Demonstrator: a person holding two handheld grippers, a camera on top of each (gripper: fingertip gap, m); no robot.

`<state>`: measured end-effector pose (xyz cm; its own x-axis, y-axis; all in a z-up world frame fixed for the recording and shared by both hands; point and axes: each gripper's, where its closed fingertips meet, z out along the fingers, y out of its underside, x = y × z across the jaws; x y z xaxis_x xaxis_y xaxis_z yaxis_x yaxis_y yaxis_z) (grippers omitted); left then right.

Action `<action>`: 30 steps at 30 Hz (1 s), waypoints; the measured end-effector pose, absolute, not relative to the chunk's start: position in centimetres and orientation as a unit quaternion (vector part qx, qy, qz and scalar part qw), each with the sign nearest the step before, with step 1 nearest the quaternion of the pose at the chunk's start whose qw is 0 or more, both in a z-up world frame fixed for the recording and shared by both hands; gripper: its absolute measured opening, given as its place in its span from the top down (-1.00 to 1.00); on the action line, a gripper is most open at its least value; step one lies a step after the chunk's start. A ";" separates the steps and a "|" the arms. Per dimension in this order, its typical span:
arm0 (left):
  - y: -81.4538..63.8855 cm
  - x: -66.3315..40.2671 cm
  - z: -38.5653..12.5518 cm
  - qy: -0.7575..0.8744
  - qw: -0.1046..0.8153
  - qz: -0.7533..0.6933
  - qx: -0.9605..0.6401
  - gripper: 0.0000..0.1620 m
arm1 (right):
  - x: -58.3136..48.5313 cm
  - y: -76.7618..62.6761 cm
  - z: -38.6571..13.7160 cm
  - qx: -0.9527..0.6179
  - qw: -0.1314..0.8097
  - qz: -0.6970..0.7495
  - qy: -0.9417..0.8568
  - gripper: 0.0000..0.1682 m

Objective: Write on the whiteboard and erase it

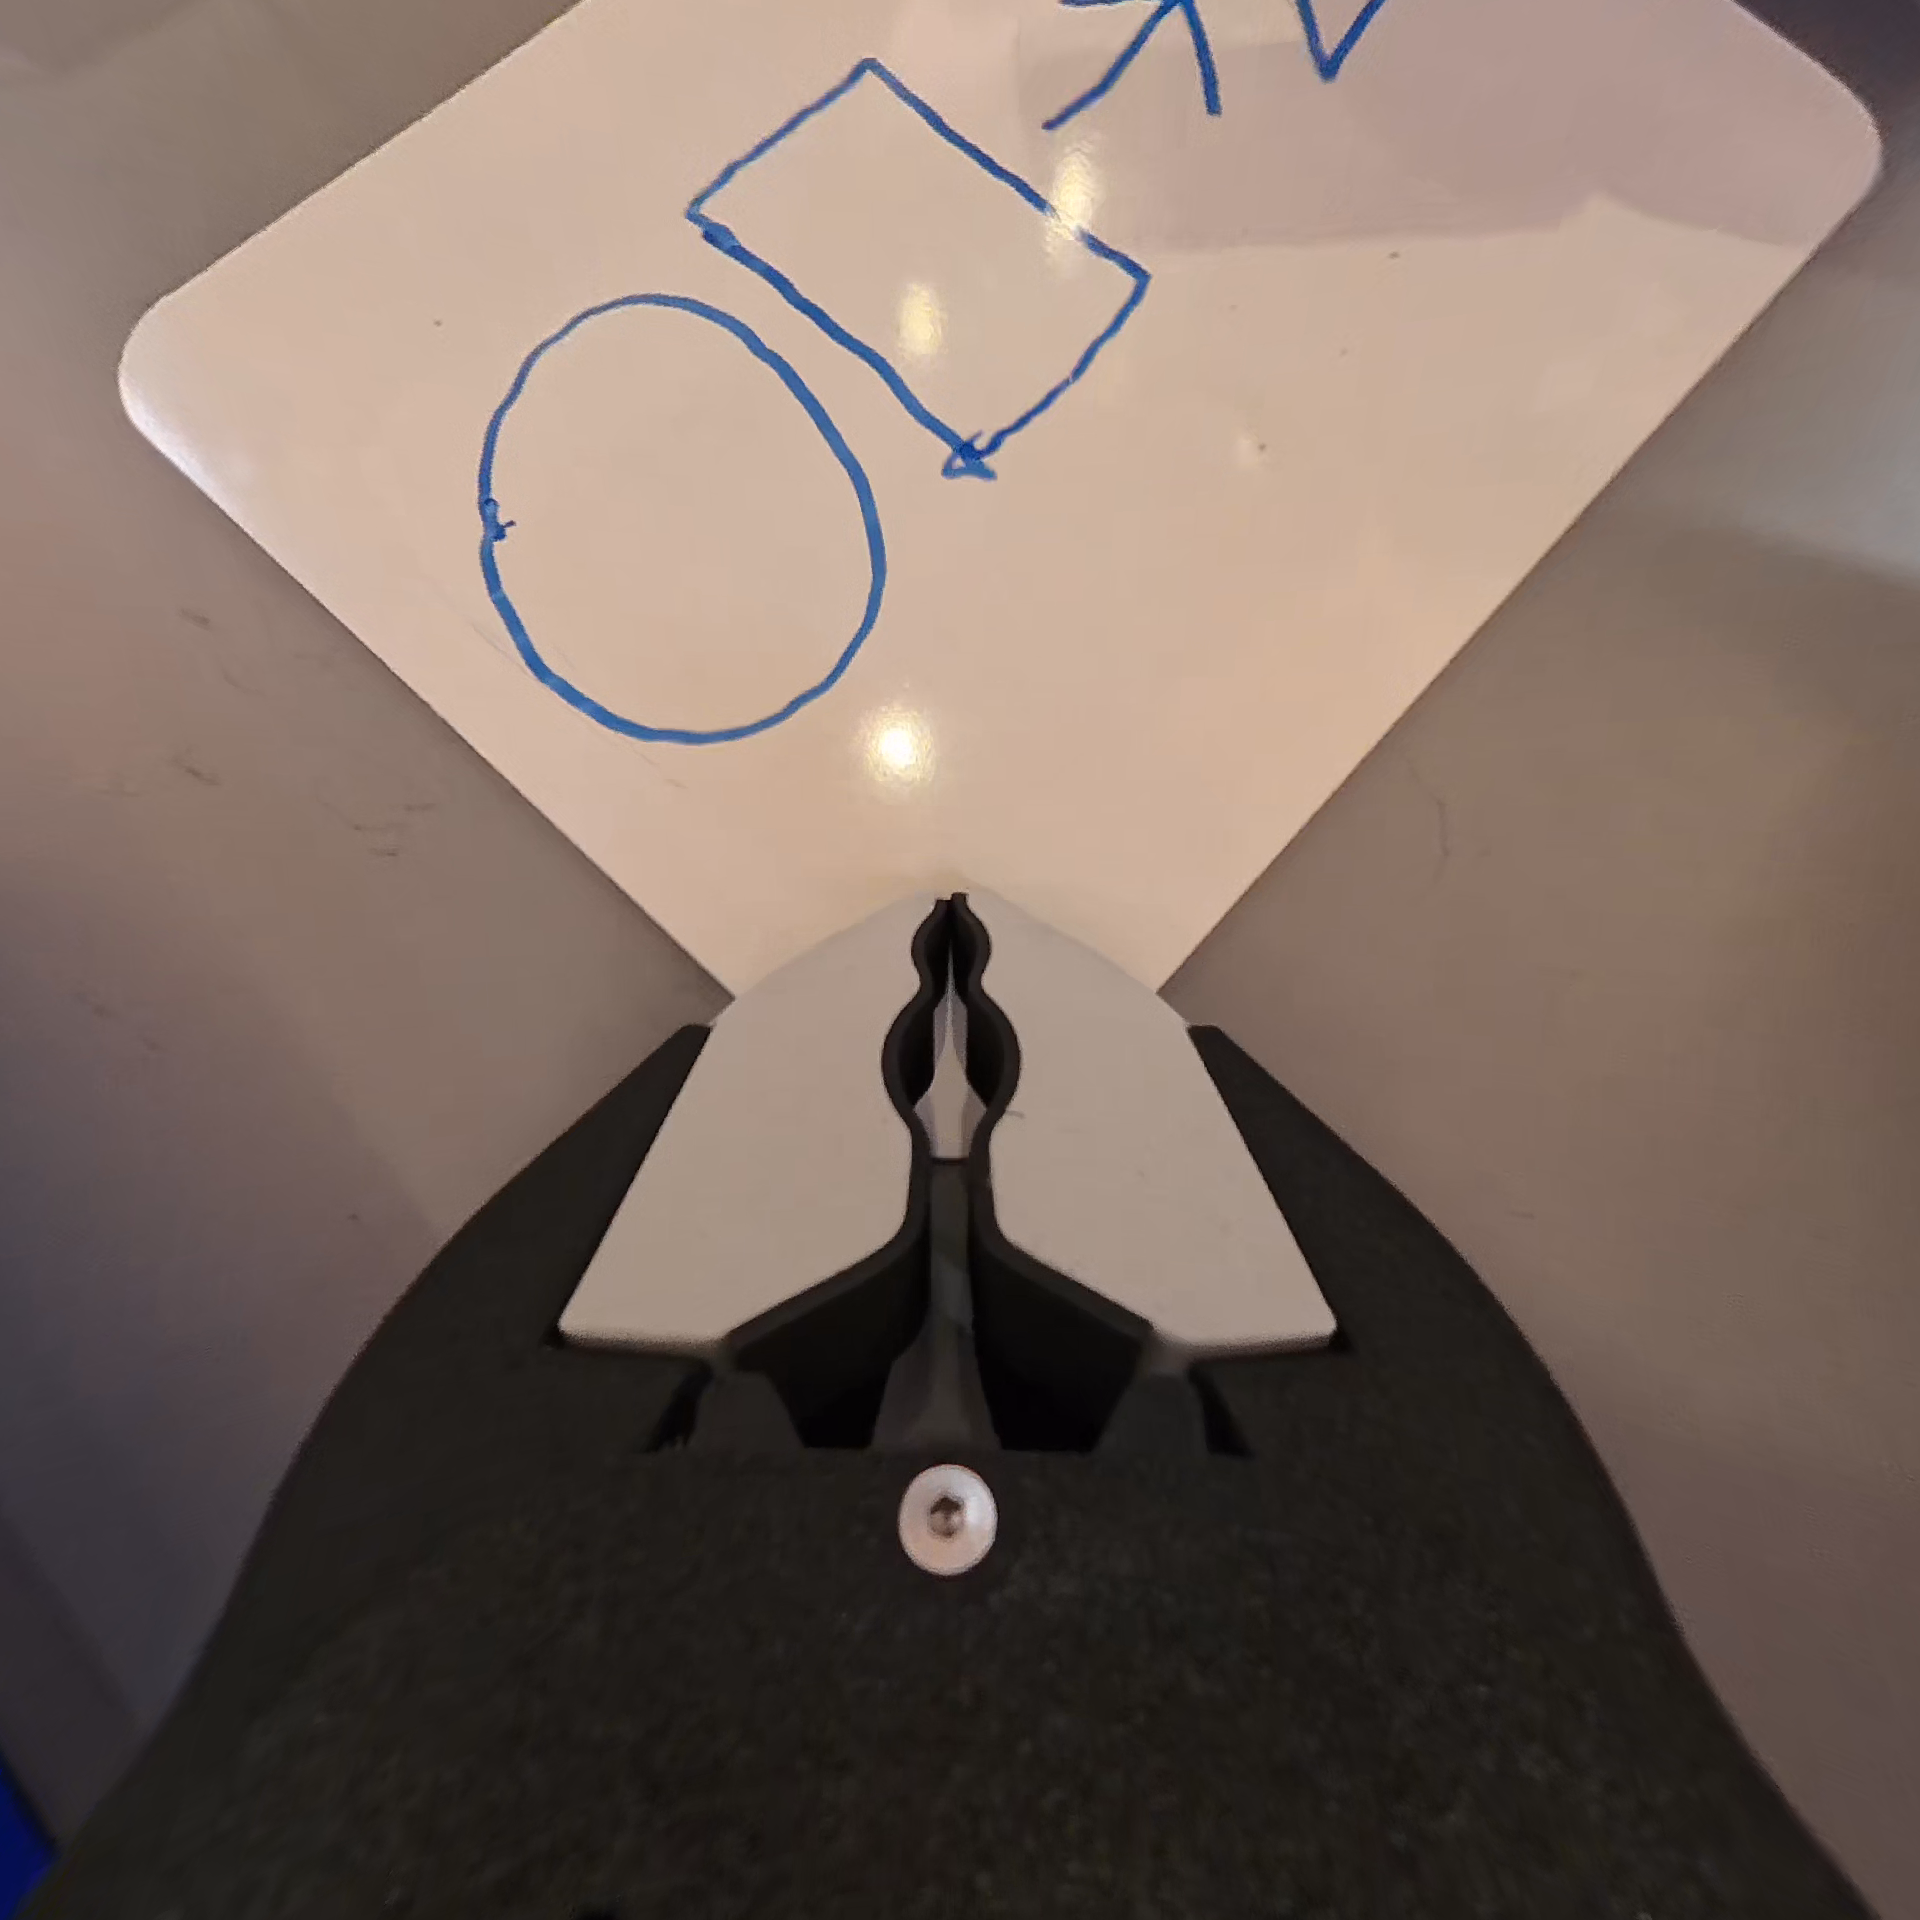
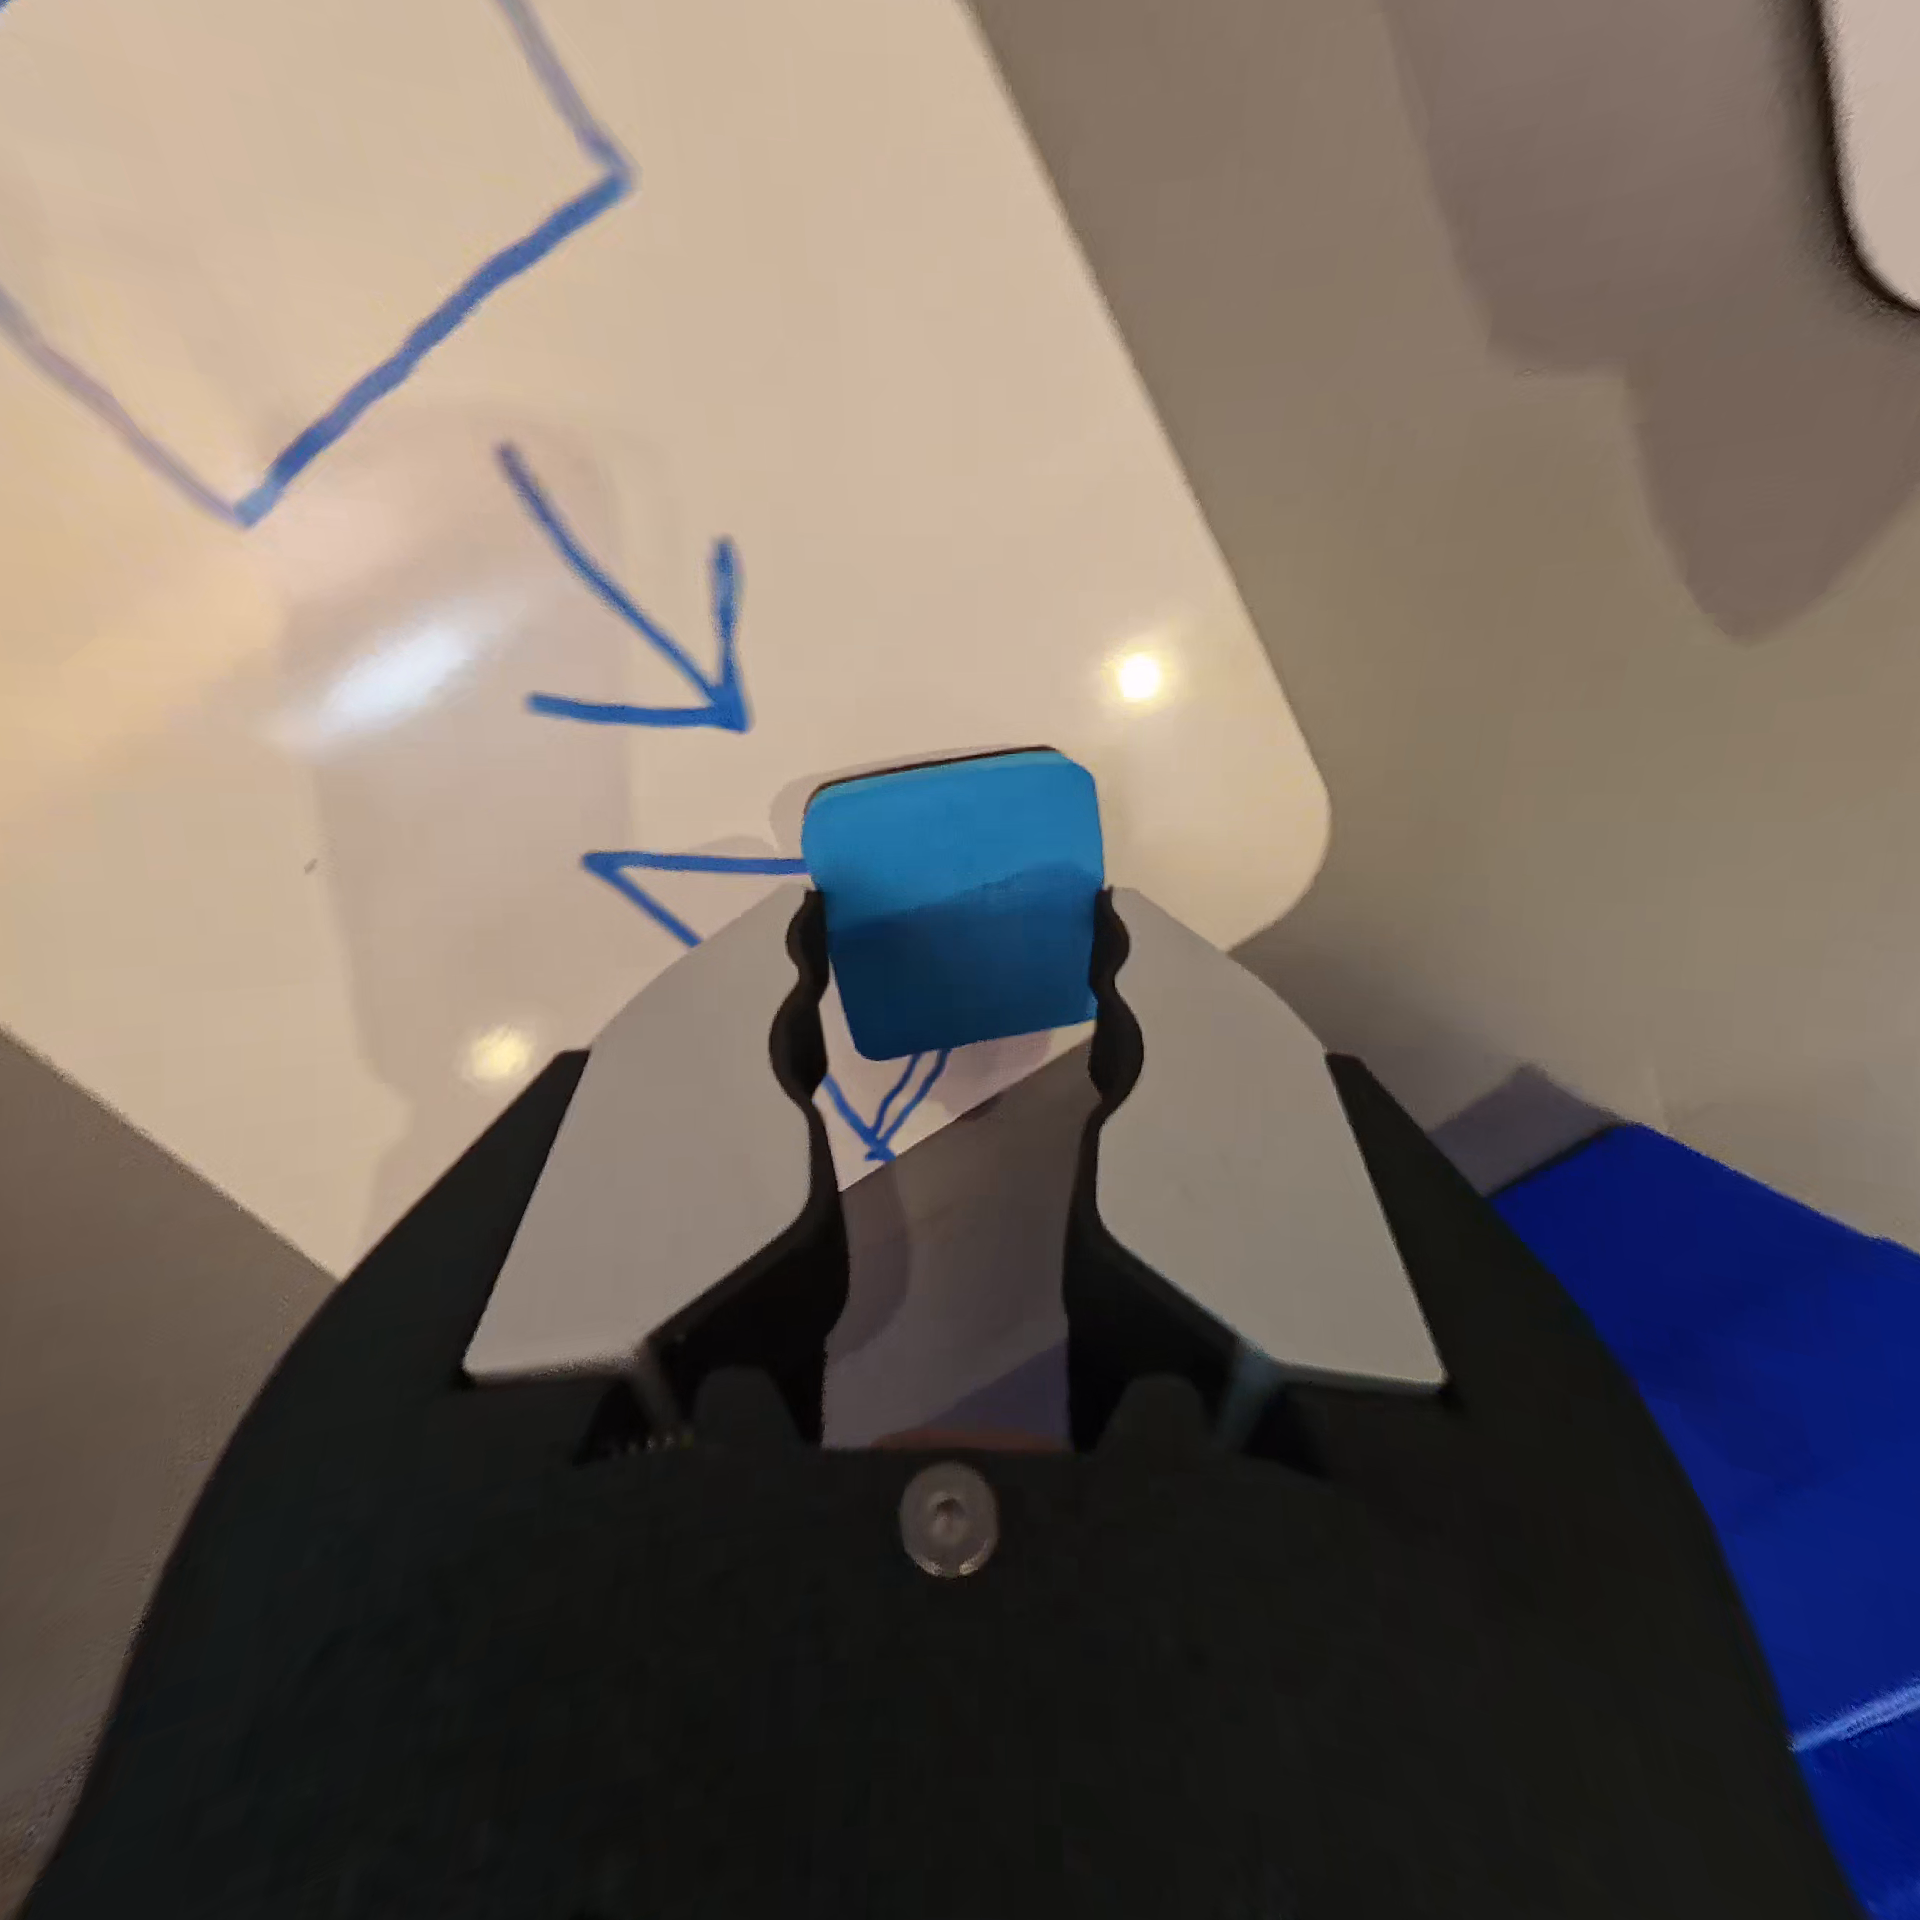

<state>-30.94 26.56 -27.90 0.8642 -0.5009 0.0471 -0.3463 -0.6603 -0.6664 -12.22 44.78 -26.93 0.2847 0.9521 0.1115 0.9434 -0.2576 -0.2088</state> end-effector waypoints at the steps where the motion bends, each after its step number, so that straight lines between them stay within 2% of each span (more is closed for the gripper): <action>1: 26.6 -31.0 -27.9 0.236 0.340 -0.109 -0.904 1.00 | -12.4 43.7 -26.9 -0.777 0.113 0.019 -0.619 0.43; 5: 26.5 -31.1 -27.9 0.241 0.334 -0.103 -0.906 1.00 | -12.7 40.1 -26.9 -0.730 0.104 0.019 -0.675 0.42; 10: 26.4 -30.8 -28.0 0.243 0.330 -0.097 -0.907 1.00 | -11.7 42.2 -26.9 -0.768 0.101 0.011 -0.632 0.42; 14: 26.4 -30.7 -27.9 0.242 0.328 -0.099 -0.908 1.00 | -13.6 37.4 -26.9 -0.701 0.099 0.016 -0.707 0.42; 21: 25.9 -31.3 -27.9 0.241 0.319 -0.106 -0.910 1.00 | -10.9 42.7 -26.9 -0.769 0.109 -0.003 -0.630 0.42; 22: 25.5 -31.9 -27.7 0.237 0.316 -0.111 -0.912 0.95 | -10.9 42.7 -26.8 -0.763 0.116 -0.018 -0.636 0.42; 24: 24.5 -33.1 -27.2 0.228 0.313 -0.121 -0.914 0.67 | -11.0 42.8 -26.8 -0.755 0.126 -0.033 -0.642 0.42; 30: 23.4 -34.0 -27.9 0.270 0.296 -0.108 -0.910 0.40 | -11.9 44.3 -27.0 -0.774 0.151 0.019 -0.615 0.43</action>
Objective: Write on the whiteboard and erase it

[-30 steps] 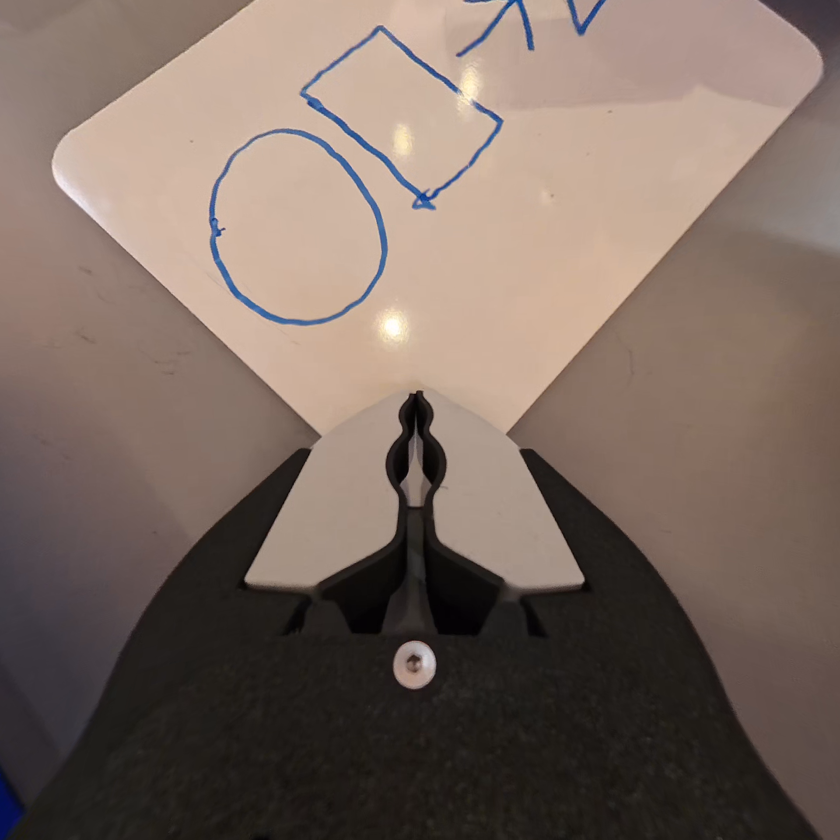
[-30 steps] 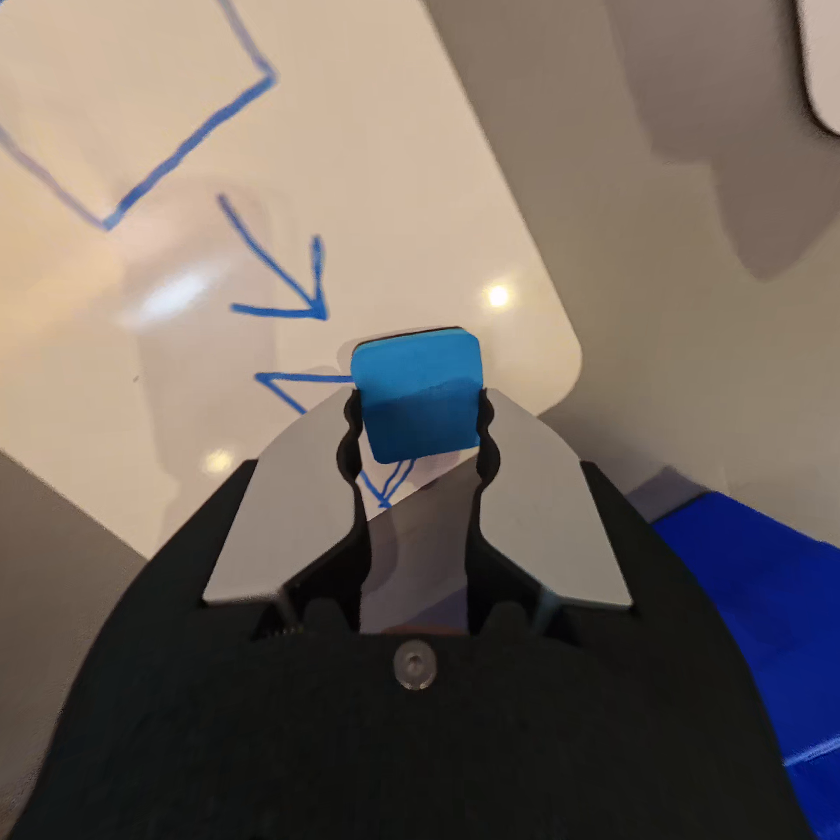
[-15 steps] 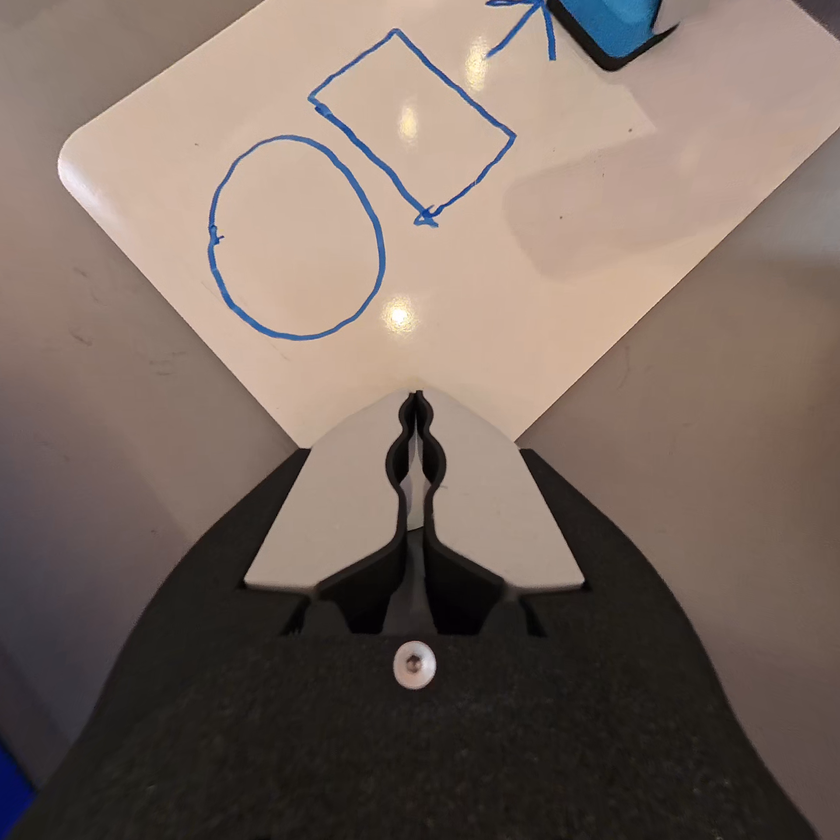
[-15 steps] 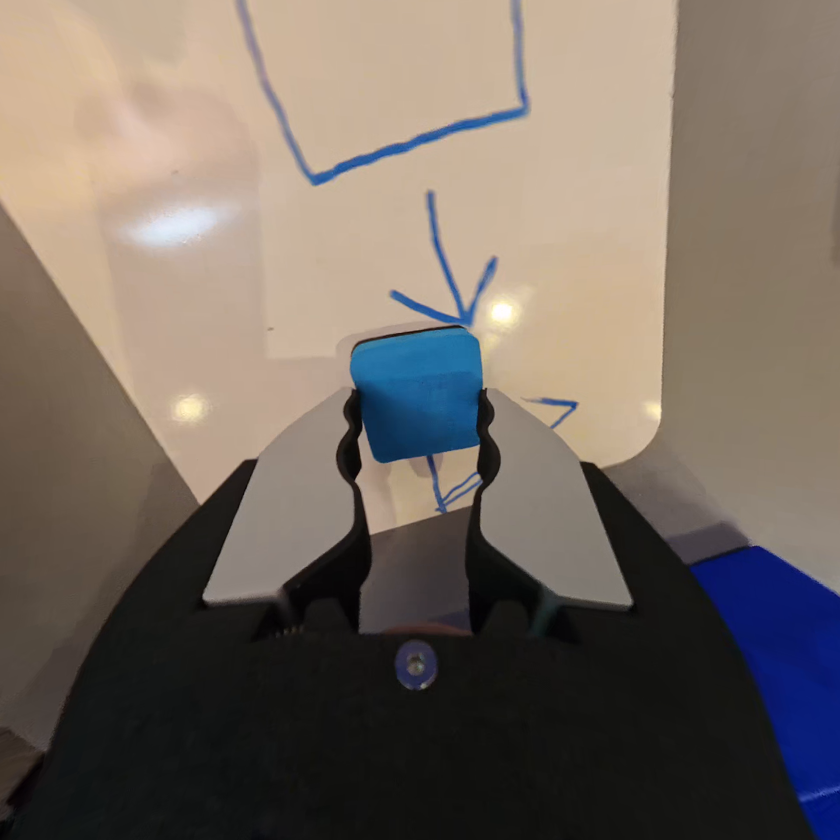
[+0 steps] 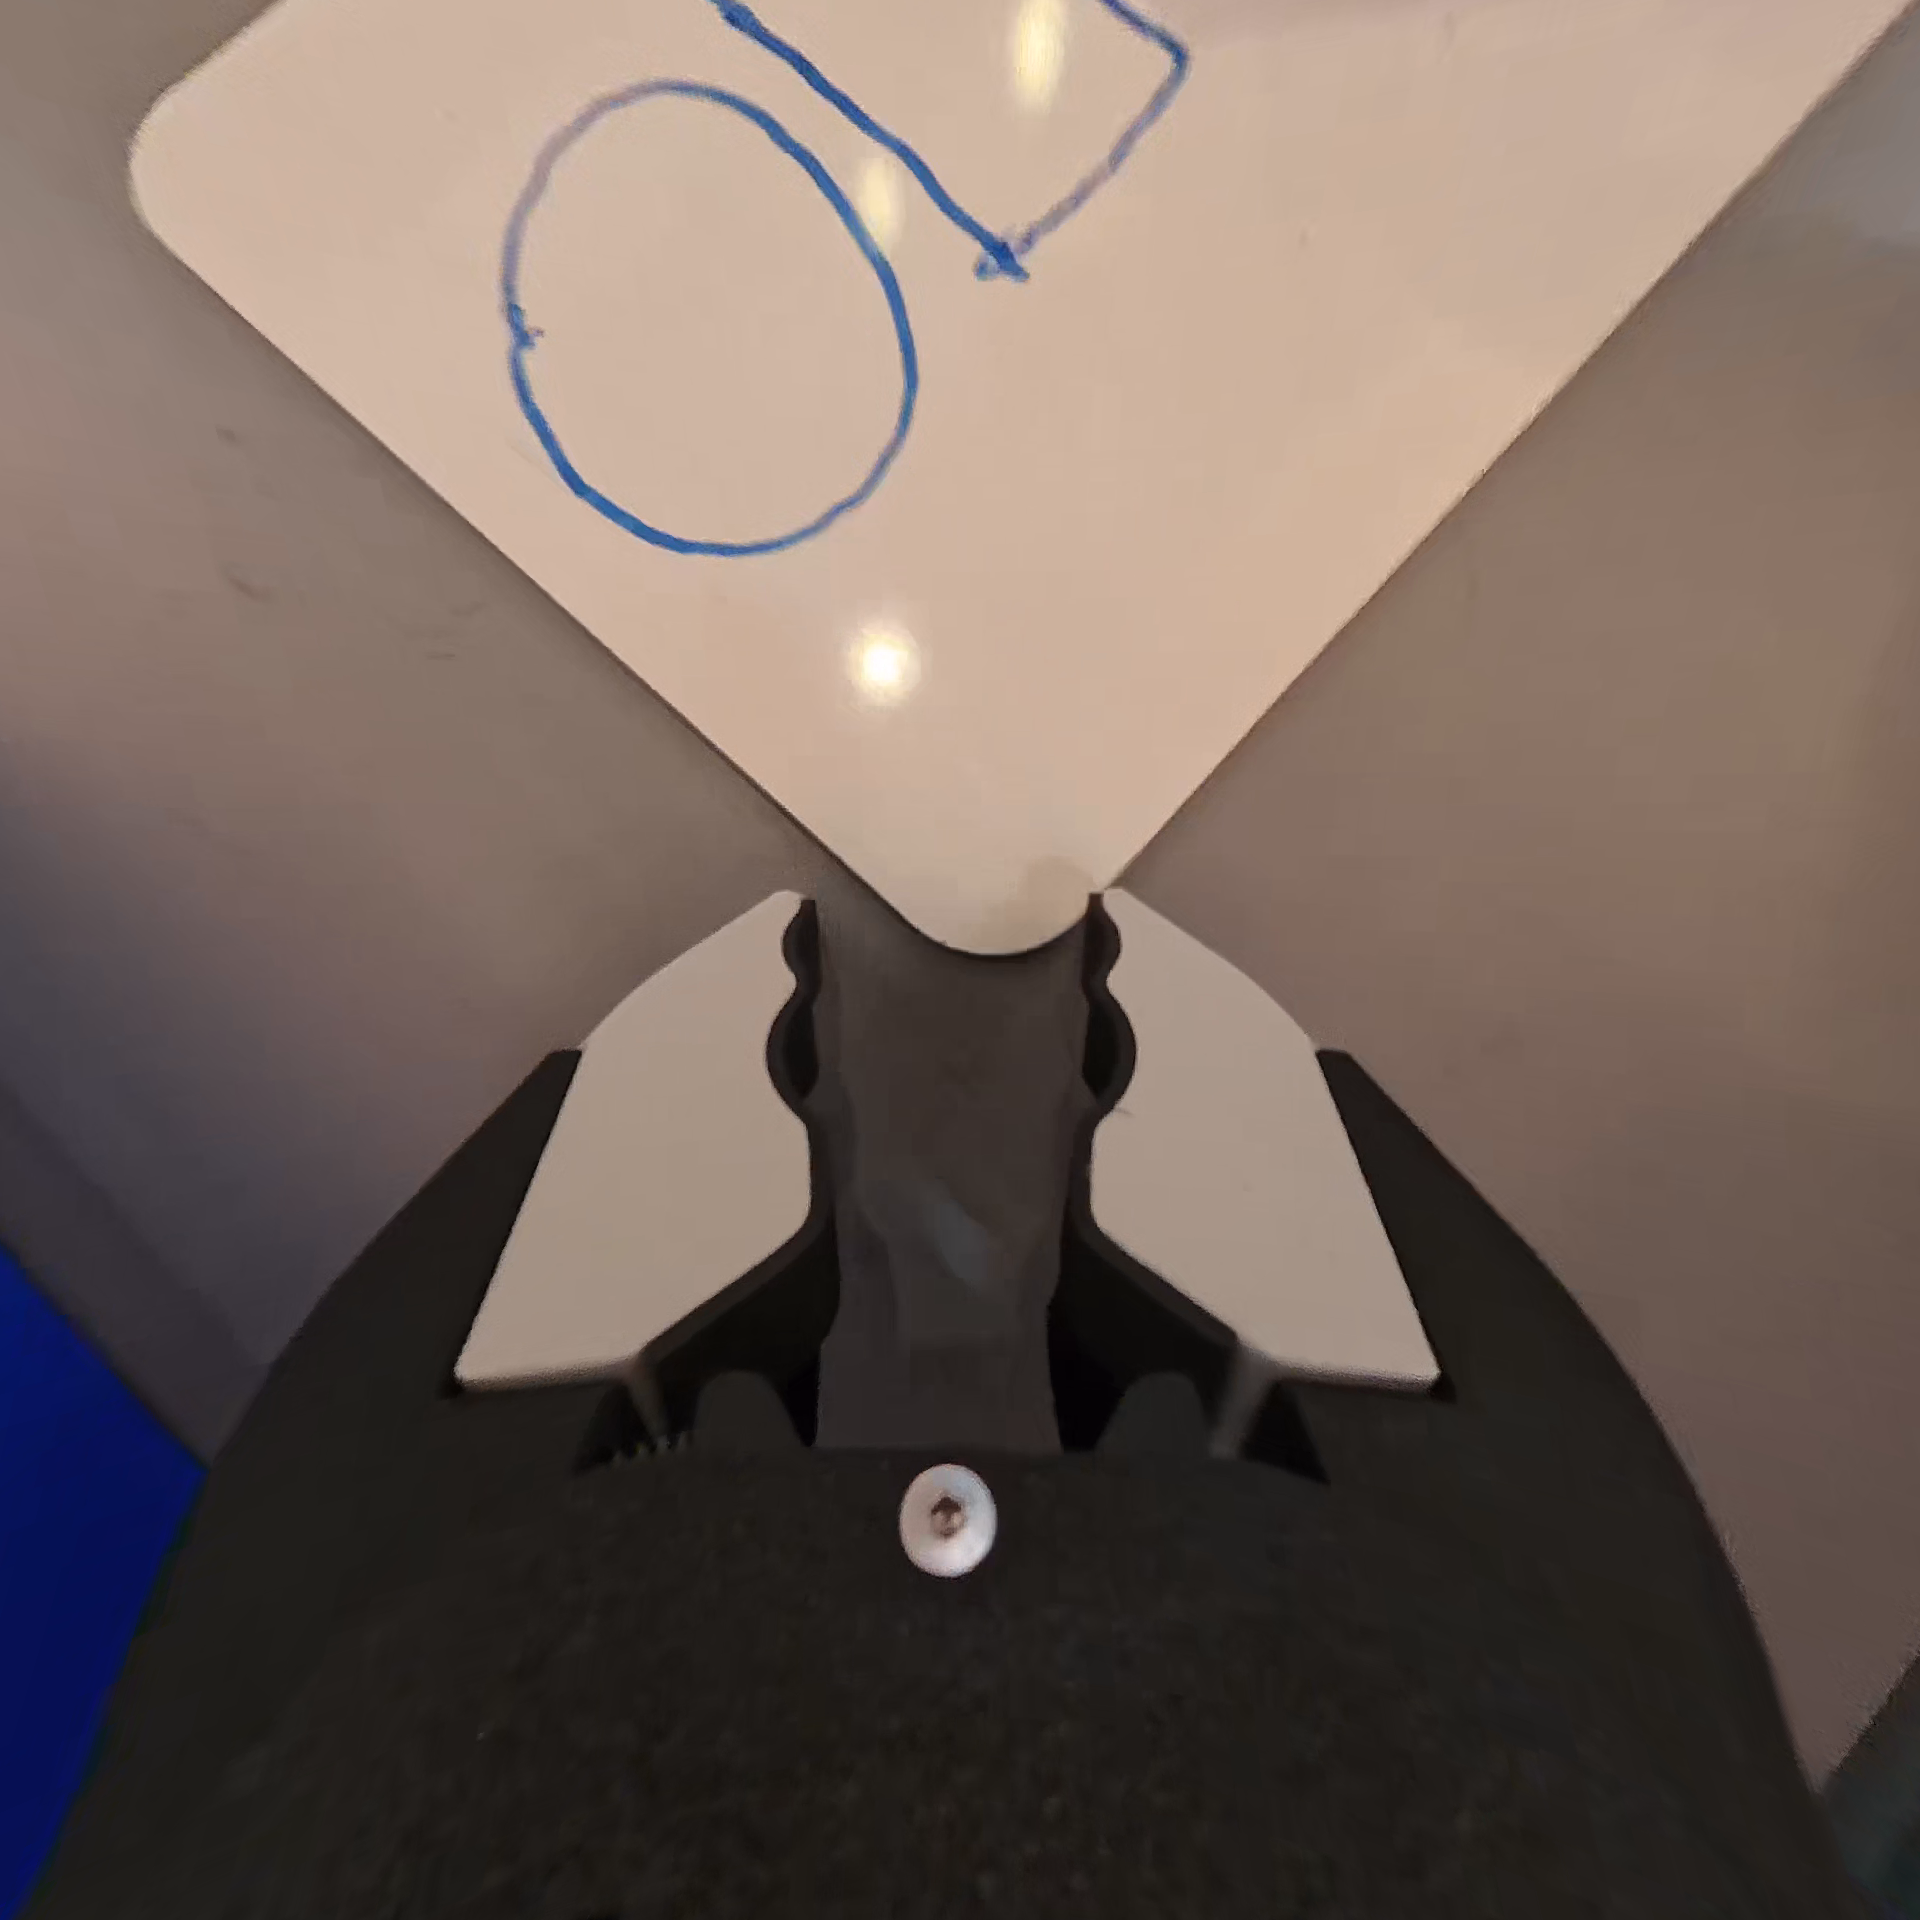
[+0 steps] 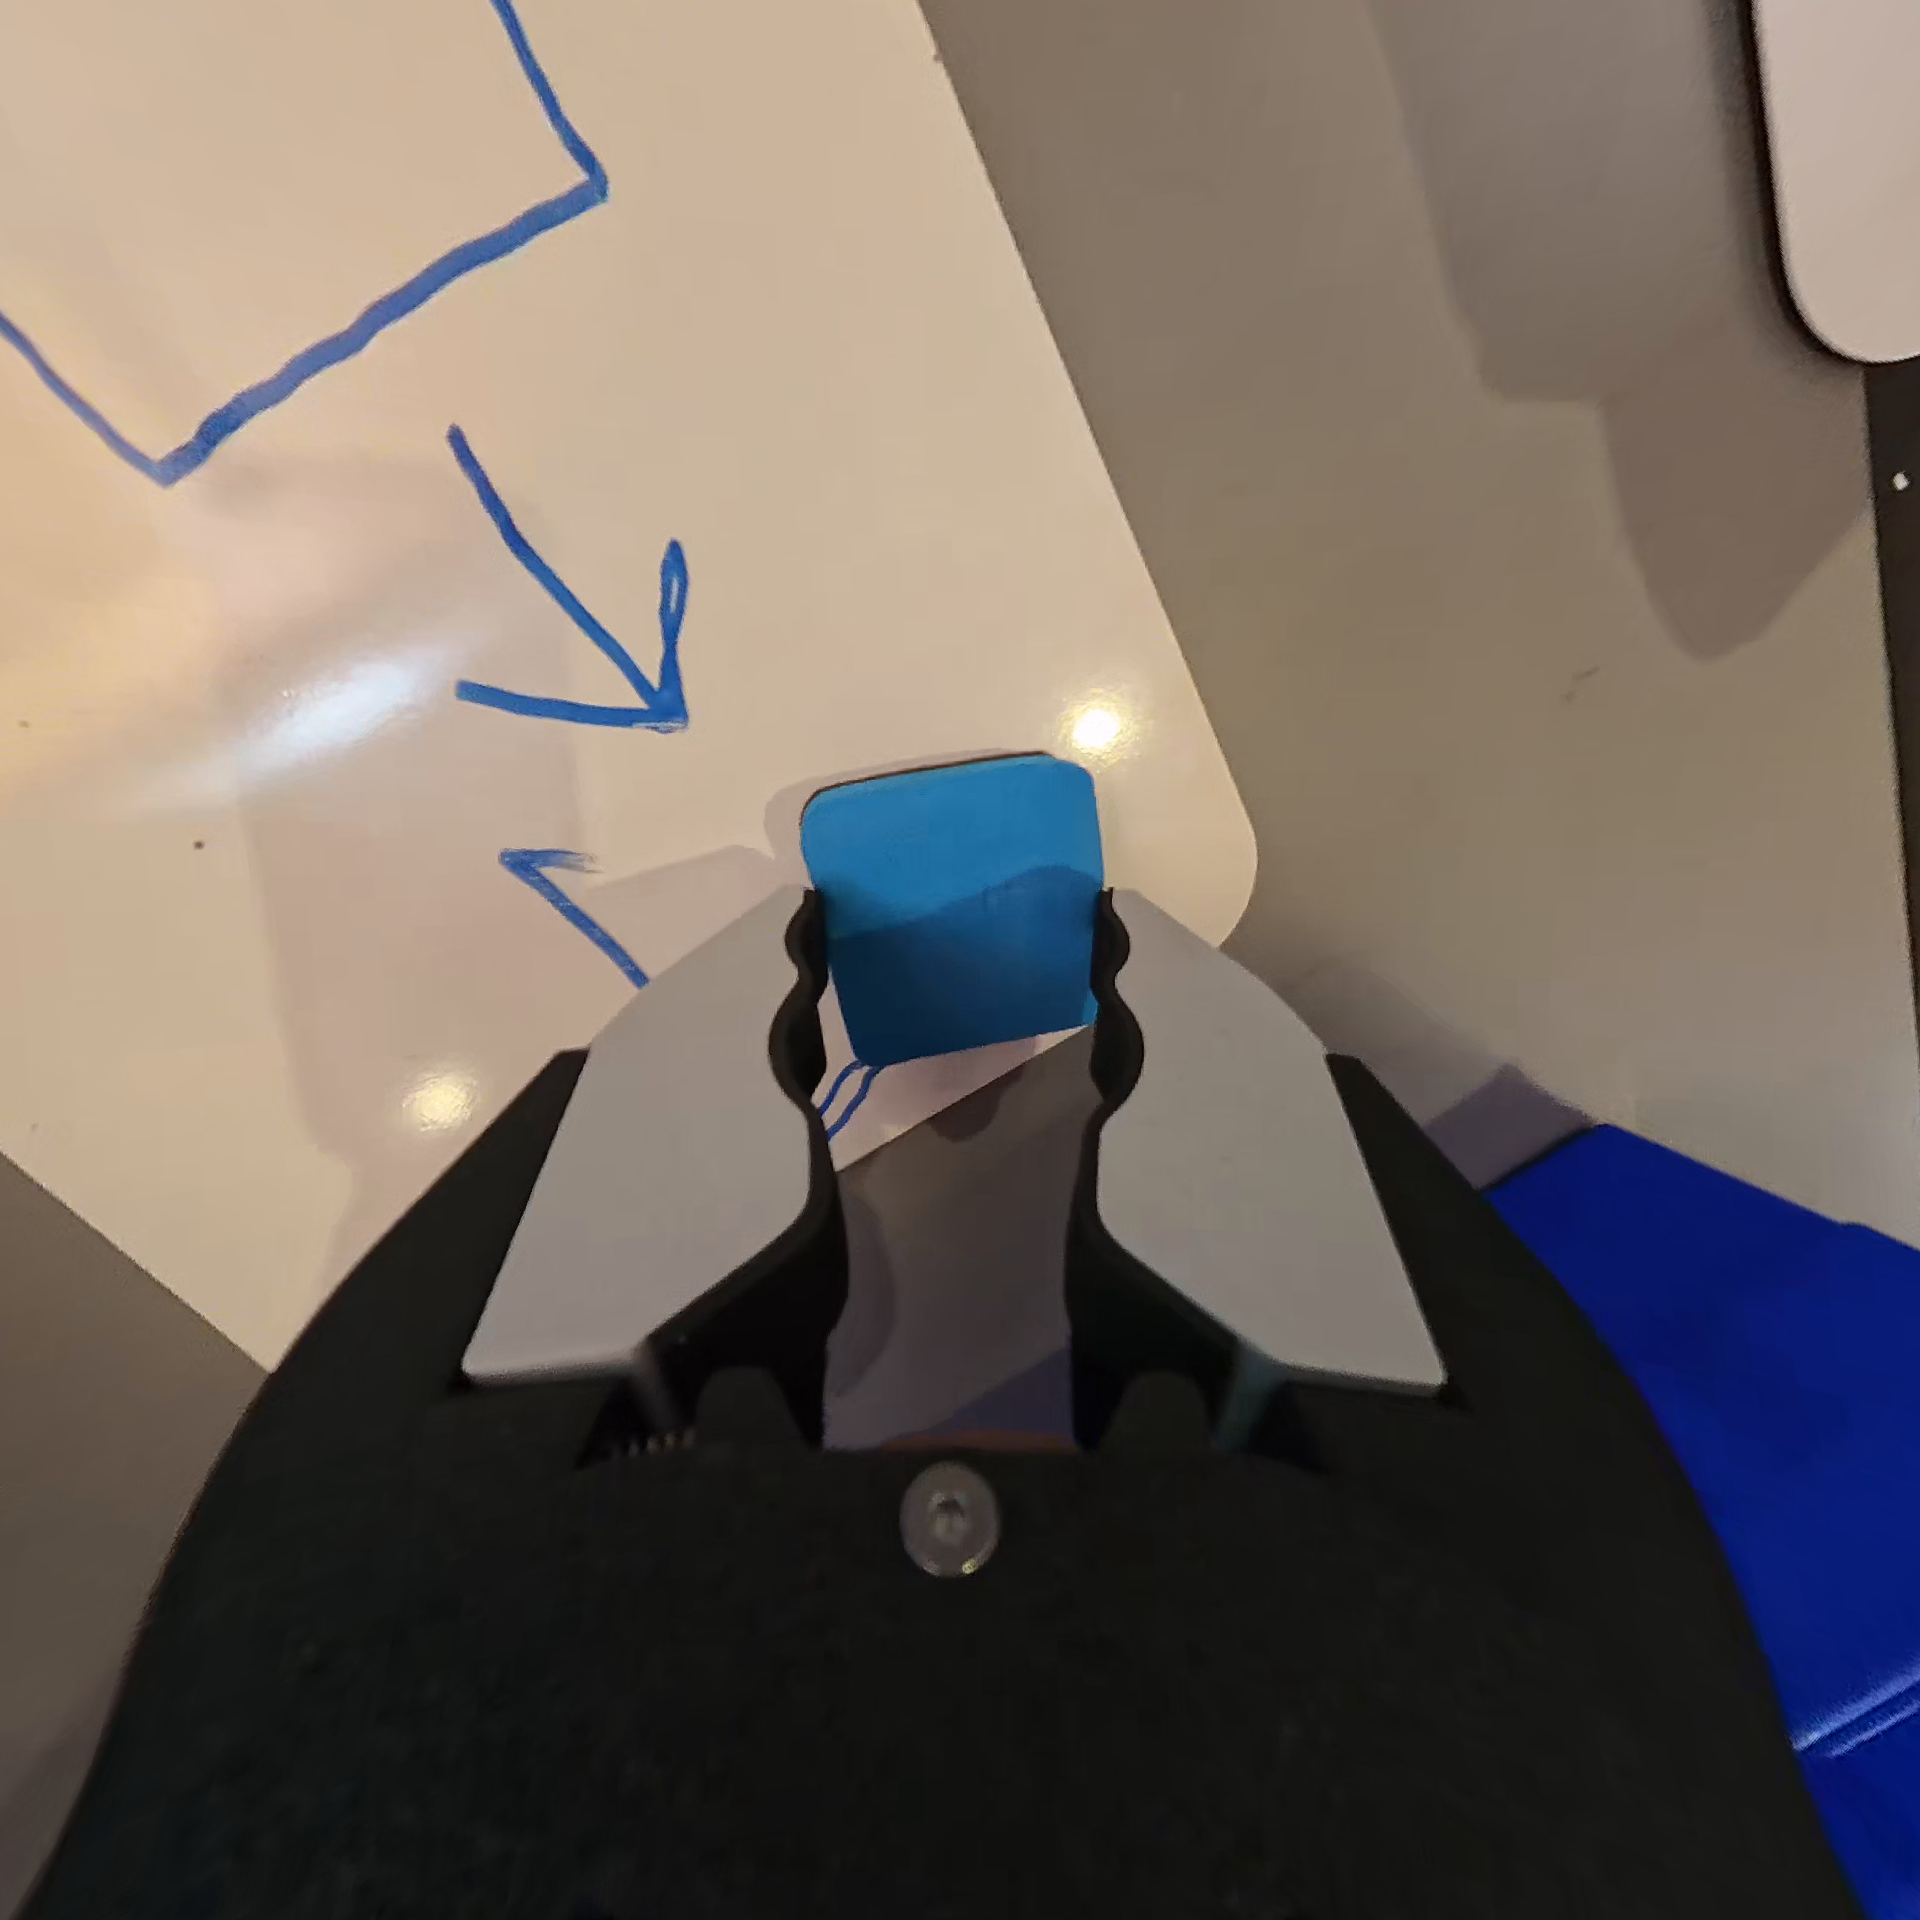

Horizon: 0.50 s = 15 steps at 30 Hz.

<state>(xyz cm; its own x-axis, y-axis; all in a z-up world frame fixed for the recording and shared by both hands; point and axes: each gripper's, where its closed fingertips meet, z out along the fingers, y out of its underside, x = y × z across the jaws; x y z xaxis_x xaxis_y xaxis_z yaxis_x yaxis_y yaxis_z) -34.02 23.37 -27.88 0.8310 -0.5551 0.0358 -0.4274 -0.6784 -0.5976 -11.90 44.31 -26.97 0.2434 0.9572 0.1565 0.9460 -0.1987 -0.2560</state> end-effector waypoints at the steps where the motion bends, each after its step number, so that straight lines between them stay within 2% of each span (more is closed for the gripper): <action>1: 23.2 -33.7 -28.2 0.283 0.293 -0.106 -0.907 0.38 | -12.0 44.6 -27.0 -0.774 0.153 0.019 -0.615 0.42; 4: 23.2 -33.1 -28.2 0.297 0.301 -0.104 -0.900 0.36 | -12.4 45.1 -27.0 -0.770 0.157 0.017 -0.618 0.43; 8: 23.5 -33.4 -28.2 0.292 0.303 -0.093 -0.902 0.48 | -12.7 45.3 -26.9 -0.765 0.163 0.012 -0.623 0.42; 15: 23.5 -33.3 -28.3 0.288 0.305 -0.092 -0.903 0.50 | -13.6 41.9 -25.9 -0.748 0.159 0.045 -0.643 0.42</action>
